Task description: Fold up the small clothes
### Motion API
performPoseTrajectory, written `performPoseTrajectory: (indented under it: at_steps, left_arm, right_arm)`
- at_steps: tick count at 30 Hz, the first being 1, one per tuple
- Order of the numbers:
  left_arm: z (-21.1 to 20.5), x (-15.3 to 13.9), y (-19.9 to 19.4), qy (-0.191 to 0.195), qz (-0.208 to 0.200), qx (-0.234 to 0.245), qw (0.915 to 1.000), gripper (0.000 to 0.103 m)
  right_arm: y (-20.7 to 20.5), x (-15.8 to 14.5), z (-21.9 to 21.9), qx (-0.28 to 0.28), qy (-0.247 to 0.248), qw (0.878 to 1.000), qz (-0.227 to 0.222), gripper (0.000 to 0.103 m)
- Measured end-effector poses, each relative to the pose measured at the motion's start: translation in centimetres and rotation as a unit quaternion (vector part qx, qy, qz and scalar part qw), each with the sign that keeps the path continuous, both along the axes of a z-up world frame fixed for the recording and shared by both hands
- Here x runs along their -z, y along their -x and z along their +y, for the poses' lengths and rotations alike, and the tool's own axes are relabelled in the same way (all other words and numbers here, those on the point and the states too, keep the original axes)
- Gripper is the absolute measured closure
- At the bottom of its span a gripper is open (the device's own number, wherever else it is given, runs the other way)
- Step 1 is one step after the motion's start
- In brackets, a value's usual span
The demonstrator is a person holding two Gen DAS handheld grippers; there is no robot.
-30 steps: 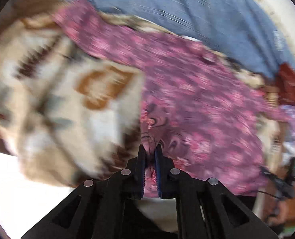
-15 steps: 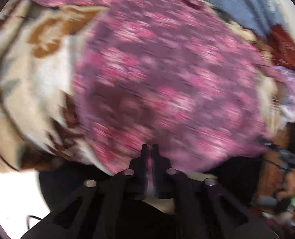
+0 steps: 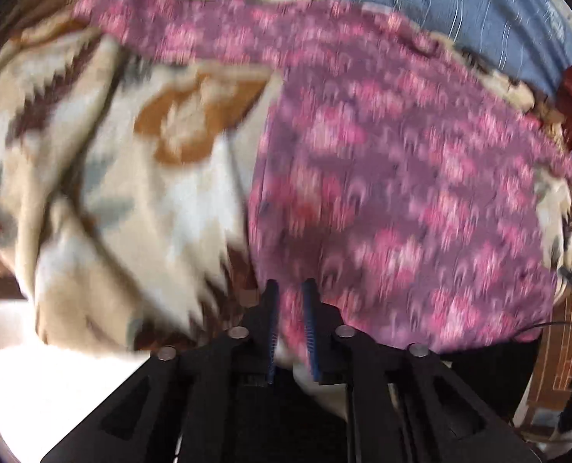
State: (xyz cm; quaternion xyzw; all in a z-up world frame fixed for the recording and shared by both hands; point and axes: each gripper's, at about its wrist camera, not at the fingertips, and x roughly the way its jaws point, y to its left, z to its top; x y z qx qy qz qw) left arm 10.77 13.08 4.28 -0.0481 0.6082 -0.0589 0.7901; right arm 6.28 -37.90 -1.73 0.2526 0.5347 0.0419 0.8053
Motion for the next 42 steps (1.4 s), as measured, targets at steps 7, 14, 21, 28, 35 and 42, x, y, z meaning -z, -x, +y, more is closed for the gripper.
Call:
performPoseTrajectory:
  at_steps: [7,14,21,28,35,42]
  left_arm:
    - [-2.3,-0.7,-11.4,-0.002,-0.05,-0.006,0.9987,0.055]
    - [-4.8,4.3,-19.0,0.001,-0.004,-0.022,0.9998,0.056]
    - [-4.7,5.9,-21.3,-0.01,-0.03,-0.047,0.9984,0.055]
    - [-5.4,6.8,-20.7,-0.028,-0.025,-0.025,0.999,0.055]
    - [-2.9,4.1,-22.8,-0.017,-0.071,-0.07,0.9949,0.053]
    - [-2.9,6.4,-25.7,-0.019,-0.037,-0.106,0.9935,0.055]
  right_arm:
    - [-9.9,-2.6,-14.9,0.229,-0.049,0.969,-0.075,0.046]
    - [-18.8,1.6,-22.8,0.375,-0.026,0.925,0.056,0.044]
    - [-19.1,-6.5,-23.2,0.261,0.026,0.943,-0.207,0.089]
    - [-14.6,4.7,-26.5,0.319,-0.06,0.944,-0.062,0.076]
    - [-12.4,2.4,-31.4,0.399,-0.087,0.906,-0.115,0.049]
    - [-15.2,-6.1,-29.4,0.337,0.059,0.913,-0.221,0.094]
